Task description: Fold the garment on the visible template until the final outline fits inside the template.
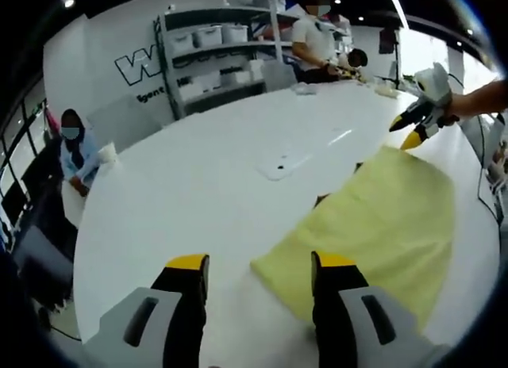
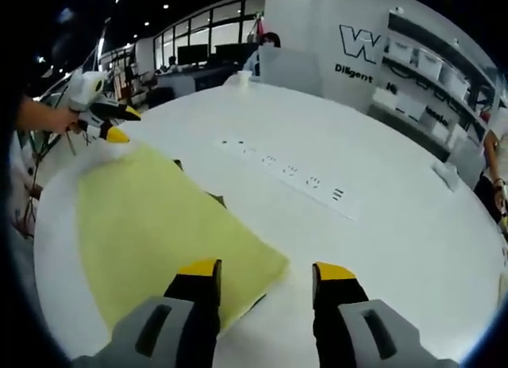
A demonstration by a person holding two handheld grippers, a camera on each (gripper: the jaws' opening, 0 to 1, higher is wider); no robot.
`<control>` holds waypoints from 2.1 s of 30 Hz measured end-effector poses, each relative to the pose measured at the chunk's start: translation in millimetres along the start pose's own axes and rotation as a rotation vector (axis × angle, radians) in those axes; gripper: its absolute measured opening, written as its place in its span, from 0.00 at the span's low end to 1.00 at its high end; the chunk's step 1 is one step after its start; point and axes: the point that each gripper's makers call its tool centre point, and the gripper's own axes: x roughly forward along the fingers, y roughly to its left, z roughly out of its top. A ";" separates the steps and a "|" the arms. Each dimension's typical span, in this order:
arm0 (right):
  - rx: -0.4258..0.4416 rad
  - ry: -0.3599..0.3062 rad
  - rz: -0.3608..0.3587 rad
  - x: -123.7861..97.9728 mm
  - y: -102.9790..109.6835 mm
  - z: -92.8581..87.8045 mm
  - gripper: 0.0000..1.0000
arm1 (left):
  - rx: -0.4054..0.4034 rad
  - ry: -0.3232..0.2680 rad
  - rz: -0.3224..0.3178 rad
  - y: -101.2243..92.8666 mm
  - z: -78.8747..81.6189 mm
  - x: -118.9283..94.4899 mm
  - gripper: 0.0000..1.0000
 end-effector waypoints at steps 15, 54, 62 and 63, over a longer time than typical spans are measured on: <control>0.032 -0.051 0.049 -17.8 24.4 -5.5 0.51 | -0.054 -0.018 -0.045 -19.5 -3.1 -16.3 0.68; 0.077 -0.050 0.088 -63.9 65.1 -53.7 0.43 | -0.111 0.028 -0.077 -67.9 -59.0 -75.5 0.71; 0.083 -0.040 0.110 -67.0 78.0 -64.2 0.38 | -0.117 0.034 -0.082 -74.3 -67.8 -84.7 0.68; 0.082 -0.039 0.113 -67.1 80.2 -65.5 0.38 | -0.116 0.034 -0.083 -75.3 -68.9 -86.2 0.68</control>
